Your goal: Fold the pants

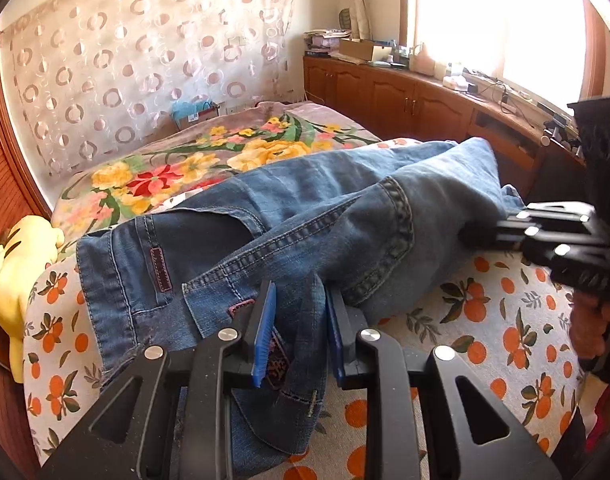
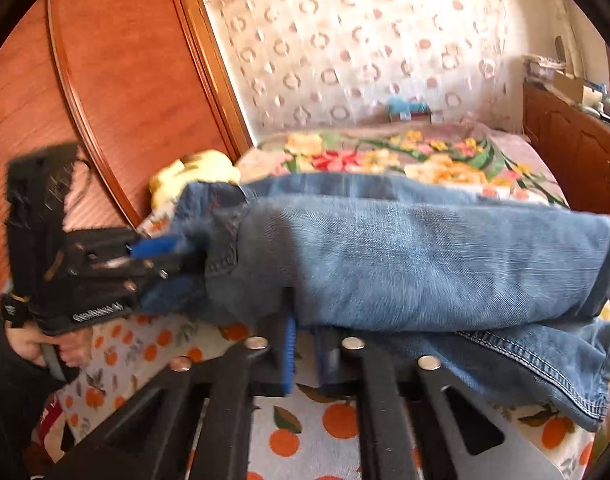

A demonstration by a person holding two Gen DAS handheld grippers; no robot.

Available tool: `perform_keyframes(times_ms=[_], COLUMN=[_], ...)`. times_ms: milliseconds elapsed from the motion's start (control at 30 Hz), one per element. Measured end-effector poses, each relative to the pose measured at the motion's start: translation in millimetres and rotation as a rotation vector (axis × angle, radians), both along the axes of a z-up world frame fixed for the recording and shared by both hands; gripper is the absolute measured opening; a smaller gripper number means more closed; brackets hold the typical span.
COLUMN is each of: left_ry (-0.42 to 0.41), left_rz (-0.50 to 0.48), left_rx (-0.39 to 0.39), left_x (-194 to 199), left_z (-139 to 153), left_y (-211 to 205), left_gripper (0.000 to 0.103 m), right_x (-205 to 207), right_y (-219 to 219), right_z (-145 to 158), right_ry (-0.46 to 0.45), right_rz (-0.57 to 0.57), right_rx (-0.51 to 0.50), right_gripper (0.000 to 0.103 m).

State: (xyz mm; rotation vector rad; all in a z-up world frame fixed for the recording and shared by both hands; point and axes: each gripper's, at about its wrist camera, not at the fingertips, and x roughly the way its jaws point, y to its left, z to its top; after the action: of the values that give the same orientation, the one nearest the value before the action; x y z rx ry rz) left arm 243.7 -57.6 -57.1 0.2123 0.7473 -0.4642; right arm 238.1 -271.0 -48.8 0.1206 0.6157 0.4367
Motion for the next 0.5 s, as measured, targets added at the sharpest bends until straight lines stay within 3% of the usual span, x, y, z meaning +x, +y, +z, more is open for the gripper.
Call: perform_keyframes(times_ms=[300, 500], left_ry=[-0.054, -0.066], left_rz=[-0.029, -0.029], left_rx=[-0.012, -0.019], left_x=[-36, -61], left_z=[24, 22], left_y=[3, 18], left_gripper=[0.026, 0.041], right_x=[-55, -50], right_y=[-6, -9], right_z=[28, 0], right_ry=[-0.055, -0.001], right_rz=[0.063, 0.023], right_rx=[-0.026, -0.105], right_gripper=[0.001, 0.002])
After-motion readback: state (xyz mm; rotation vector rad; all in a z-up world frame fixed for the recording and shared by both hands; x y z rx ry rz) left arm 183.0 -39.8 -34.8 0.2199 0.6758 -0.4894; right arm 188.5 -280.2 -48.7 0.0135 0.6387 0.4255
